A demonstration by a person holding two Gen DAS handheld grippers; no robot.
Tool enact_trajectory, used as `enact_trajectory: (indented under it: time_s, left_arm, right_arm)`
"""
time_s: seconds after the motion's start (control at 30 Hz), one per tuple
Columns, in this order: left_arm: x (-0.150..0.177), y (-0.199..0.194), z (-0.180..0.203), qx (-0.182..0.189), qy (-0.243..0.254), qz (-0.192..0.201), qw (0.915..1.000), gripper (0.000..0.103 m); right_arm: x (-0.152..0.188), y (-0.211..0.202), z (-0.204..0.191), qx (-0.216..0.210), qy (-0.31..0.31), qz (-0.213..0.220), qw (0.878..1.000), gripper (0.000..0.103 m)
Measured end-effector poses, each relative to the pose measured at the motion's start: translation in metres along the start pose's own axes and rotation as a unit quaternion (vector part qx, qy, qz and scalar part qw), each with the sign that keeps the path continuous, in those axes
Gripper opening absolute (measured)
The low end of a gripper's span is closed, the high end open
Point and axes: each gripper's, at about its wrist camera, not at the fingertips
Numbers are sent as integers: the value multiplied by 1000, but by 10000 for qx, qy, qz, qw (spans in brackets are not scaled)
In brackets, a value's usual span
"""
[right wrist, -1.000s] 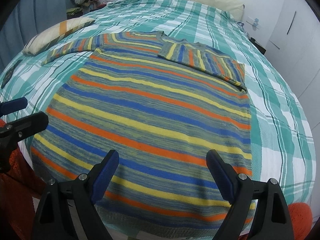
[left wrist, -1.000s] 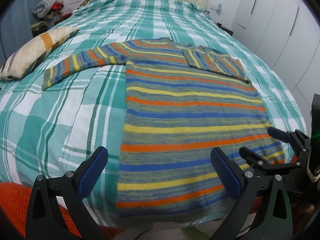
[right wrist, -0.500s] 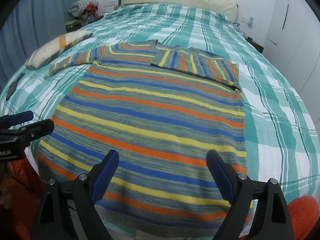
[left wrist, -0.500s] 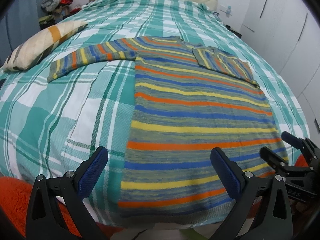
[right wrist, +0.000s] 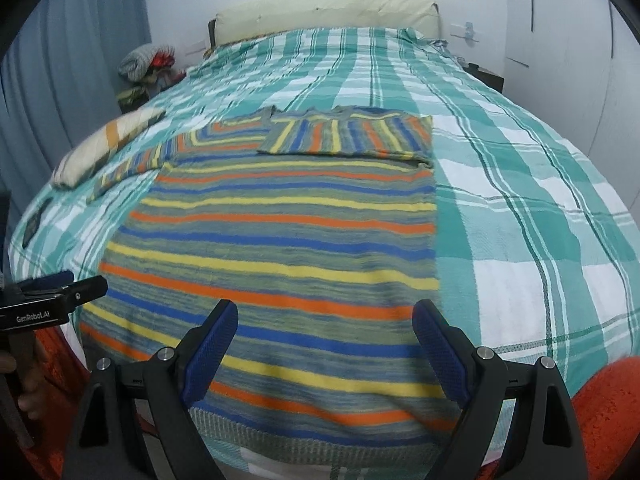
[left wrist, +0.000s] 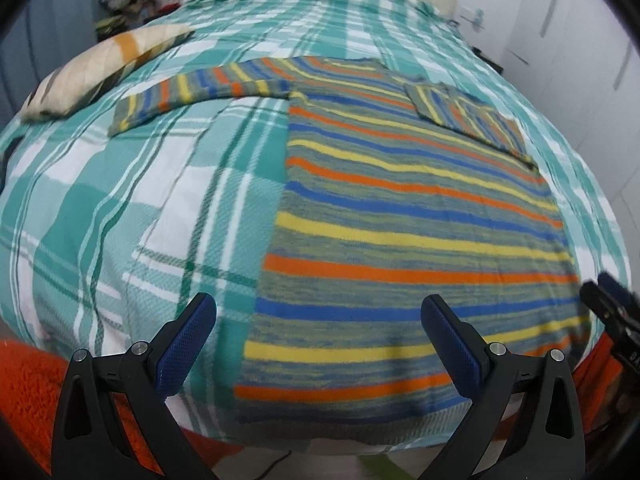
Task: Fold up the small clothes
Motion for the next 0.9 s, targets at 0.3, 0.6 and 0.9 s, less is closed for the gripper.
enact_trajectory:
  time_s: [0.3, 0.6, 0.9]
  left_arm:
    - [-54, -1, -78, 472, -1784, 244, 9825, 102]
    - [-120, 46, -181, 906, -3085, 398, 9461, 102]
    - [-153, 77, -251, 1206, -4000, 671, 9060, 90]
  right_arm:
    - [2, 2, 35, -268, 579, -27, 9980, 89]
    - [2, 2, 35, -331, 598, -33, 9977, 90]
    - [6, 4, 22, -312, 284, -79, 9991, 90]
Point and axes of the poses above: each gripper's, at about its wrist camera, not at the fingertips, and y roughly the way its jaws point, z to its right, x to its underside, and after that the axes turned 6 degrees about x, right-handed
